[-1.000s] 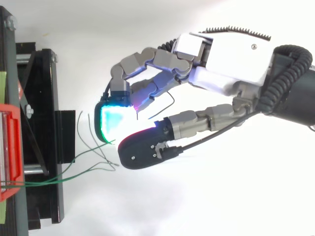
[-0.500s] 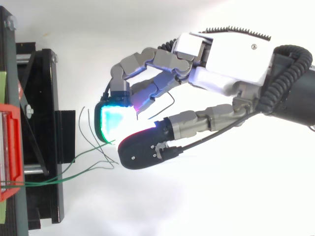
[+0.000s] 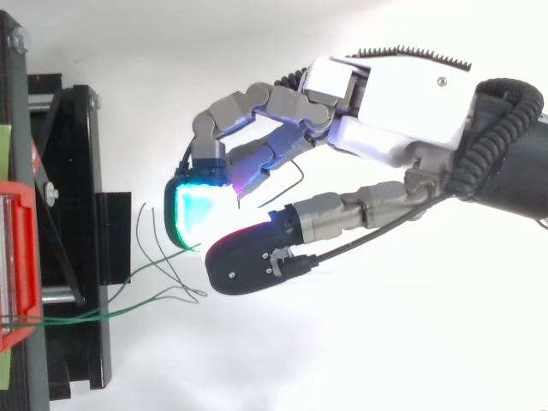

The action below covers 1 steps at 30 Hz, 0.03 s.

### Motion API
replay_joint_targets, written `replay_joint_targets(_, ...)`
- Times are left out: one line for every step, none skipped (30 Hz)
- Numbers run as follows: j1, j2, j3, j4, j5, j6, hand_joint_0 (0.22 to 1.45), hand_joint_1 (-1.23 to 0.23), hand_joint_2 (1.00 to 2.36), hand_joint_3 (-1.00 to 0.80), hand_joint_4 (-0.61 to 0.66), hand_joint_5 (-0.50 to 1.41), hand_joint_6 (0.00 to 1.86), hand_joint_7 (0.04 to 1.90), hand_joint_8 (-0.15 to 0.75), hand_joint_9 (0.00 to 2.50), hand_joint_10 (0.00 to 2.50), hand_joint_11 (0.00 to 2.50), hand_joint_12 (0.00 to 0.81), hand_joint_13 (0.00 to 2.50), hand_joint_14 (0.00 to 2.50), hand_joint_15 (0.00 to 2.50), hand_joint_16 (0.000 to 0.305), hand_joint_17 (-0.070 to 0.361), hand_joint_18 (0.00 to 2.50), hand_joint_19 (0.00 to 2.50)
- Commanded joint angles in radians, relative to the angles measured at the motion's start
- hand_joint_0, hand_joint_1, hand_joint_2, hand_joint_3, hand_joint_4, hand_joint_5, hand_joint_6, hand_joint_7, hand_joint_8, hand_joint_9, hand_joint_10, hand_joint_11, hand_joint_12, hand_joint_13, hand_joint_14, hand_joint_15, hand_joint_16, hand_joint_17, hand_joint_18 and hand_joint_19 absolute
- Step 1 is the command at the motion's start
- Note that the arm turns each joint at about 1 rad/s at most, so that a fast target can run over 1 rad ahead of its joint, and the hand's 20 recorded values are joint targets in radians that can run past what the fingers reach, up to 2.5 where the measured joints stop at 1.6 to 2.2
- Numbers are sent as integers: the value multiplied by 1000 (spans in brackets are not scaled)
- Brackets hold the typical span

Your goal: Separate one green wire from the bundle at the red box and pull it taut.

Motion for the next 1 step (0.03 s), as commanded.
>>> replay_joint_targets(0, 0, 0, 0, 0, 0, 592, -786, 1005, -56, -74, -118, 886, 1157, 275, 954, 8, 474, 375, 657, 9, 311, 55, 125, 561, 279)
